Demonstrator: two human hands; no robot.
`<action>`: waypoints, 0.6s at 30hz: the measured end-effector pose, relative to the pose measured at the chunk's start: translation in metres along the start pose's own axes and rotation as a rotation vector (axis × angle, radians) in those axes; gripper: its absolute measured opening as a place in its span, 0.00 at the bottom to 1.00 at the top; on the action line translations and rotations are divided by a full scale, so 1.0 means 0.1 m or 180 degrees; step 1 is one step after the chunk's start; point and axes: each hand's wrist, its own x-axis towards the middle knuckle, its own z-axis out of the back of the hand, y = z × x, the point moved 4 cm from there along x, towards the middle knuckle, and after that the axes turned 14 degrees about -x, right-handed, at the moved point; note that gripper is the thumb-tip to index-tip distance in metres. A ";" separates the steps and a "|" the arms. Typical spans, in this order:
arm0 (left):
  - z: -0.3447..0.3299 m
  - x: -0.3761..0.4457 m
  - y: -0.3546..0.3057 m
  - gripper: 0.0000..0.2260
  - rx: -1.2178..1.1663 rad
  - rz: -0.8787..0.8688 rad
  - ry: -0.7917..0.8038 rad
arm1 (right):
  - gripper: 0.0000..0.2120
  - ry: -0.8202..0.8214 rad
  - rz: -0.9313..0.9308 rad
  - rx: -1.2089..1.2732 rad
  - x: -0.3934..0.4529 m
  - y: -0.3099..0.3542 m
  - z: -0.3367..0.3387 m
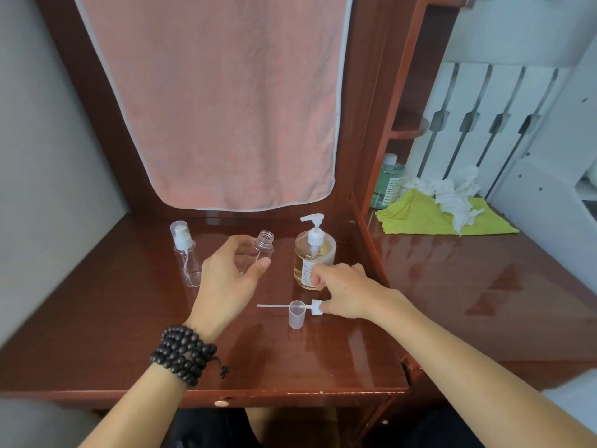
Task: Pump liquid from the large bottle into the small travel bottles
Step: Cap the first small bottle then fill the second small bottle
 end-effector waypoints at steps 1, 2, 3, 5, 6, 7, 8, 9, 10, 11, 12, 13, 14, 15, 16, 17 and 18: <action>-0.01 0.02 0.01 0.13 0.0027 -0.0009 0.0019 | 0.09 -0.0114 -0.0009 -0.0019 -0.03 -0.02 0.11; -0.03 0.05 0.01 0.13 0.0056 -0.0017 0.0034 | 0.06 -0.0232 -0.0040 0.0005 -0.05 -0.05 0.22; -0.05 0.08 0.01 0.13 0.0092 -0.0028 0.0050 | 0.04 -0.0349 -0.0094 0.0065 -0.07 -0.09 0.34; -0.11 0.14 0.01 0.13 0.0151 -0.0041 0.0098 | 0.04 -0.0669 -0.0277 0.0311 -0.07 -0.20 0.58; -0.16 0.19 0.01 0.13 0.0181 -0.0044 0.0114 | 0.04 -0.0885 -0.0398 0.0459 -0.03 -0.26 0.70; -0.21 0.23 0.01 0.12 0.0220 -0.0045 0.0133 | 0.03 -0.1093 -0.0531 0.0572 0.01 -0.31 0.80; -0.26 0.28 0.02 0.12 0.0264 -0.0044 0.0158 | 0.01 -0.1275 -0.0649 0.0659 0.07 -0.35 0.90; -0.31 0.33 0.03 0.12 0.0310 -0.0039 0.0192 | 0.02 -0.1413 -0.0756 0.0737 0.14 -0.36 0.98; -0.37 0.39 0.03 0.12 0.0348 -0.0050 0.0217 | 0.04 -0.1491 -0.0837 0.0818 0.22 -0.37 1.05; -0.42 0.42 0.03 0.12 0.0365 -0.0061 0.0229 | 0.06 -0.1495 -0.0895 0.0894 0.30 -0.34 1.09; -0.46 0.47 0.03 0.12 0.0354 -0.0083 0.0234 | 0.08 -0.1453 -0.0936 0.0953 0.39 -0.32 1.11; -0.49 0.50 0.02 0.12 0.0333 -0.0103 0.0245 | 0.11 -0.1361 -0.0973 0.0980 0.46 -0.28 1.12; -0.51 0.53 0.01 0.12 0.0328 -0.0138 0.0253 | 0.13 -0.1260 -0.0998 0.0989 0.54 -0.24 1.12; -0.53 0.55 0.00 0.12 0.0343 -0.0177 0.0257 | 0.14 -0.1163 -0.1021 0.0997 0.60 -0.21 1.10; -0.54 0.58 -0.02 0.12 0.0370 -0.0223 0.0259 | 0.15 -0.1079 -0.1045 0.1020 0.67 -0.18 1.09; -0.55 0.62 -0.03 0.13 0.0411 -0.0264 0.0274 | 0.16 -0.0997 -0.1080 0.1046 0.73 -0.17 1.07; -0.56 0.64 -0.03 0.13 0.0468 -0.0313 0.0294 | 0.16 -0.0913 -0.1125 0.1061 0.78 -0.16 1.06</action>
